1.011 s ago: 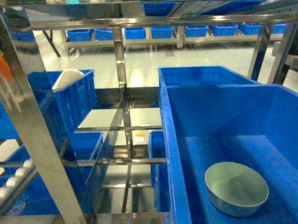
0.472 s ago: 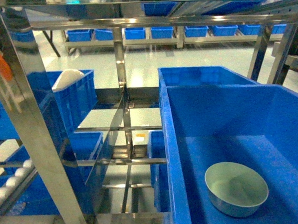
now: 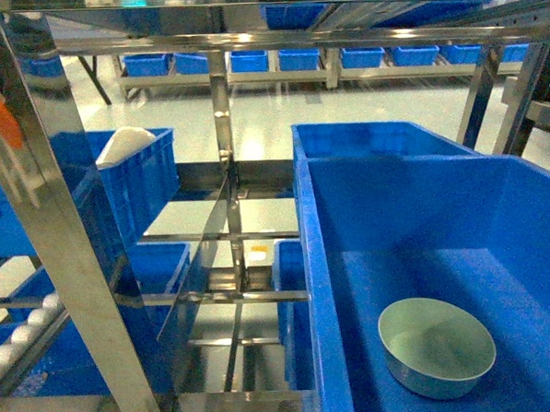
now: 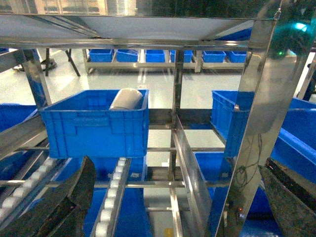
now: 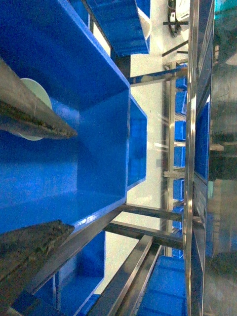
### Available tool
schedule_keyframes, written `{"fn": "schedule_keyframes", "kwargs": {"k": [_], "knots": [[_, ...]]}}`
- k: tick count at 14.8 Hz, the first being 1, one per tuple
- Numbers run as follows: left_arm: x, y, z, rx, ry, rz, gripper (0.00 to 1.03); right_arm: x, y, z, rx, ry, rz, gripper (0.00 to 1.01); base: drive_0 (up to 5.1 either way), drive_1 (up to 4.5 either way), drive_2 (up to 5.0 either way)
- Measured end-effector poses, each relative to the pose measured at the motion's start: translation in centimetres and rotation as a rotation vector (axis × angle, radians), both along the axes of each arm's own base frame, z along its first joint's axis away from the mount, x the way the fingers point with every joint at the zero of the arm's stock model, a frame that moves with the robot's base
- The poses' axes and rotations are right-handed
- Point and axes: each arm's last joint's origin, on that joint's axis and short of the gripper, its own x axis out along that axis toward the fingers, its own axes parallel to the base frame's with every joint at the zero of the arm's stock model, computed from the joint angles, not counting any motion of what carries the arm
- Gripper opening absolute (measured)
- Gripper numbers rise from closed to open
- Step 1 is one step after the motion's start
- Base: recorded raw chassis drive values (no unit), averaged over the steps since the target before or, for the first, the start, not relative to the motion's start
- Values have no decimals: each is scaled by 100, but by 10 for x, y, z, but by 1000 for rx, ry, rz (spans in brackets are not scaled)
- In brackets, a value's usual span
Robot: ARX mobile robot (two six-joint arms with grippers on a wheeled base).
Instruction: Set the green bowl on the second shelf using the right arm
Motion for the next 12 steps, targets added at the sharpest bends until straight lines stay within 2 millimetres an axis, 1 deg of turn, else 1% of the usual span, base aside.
{"fn": "schedule_keyframes", "kwargs": {"k": [3, 4, 5, 12], "knots": [[0, 0, 0, 0, 0, 0, 98, 0, 0, 0, 0, 0, 0, 96, 0, 0, 0], [0, 0, 0, 0, 0, 0, 98, 0, 0, 0, 0, 0, 0, 98, 0, 0, 0], [0, 0, 0, 0, 0, 0, 98, 0, 0, 0, 0, 0, 0, 97, 0, 0, 0], [0, 0, 0, 0, 0, 0, 98, 0, 0, 0, 0, 0, 0, 98, 0, 0, 0]]}}
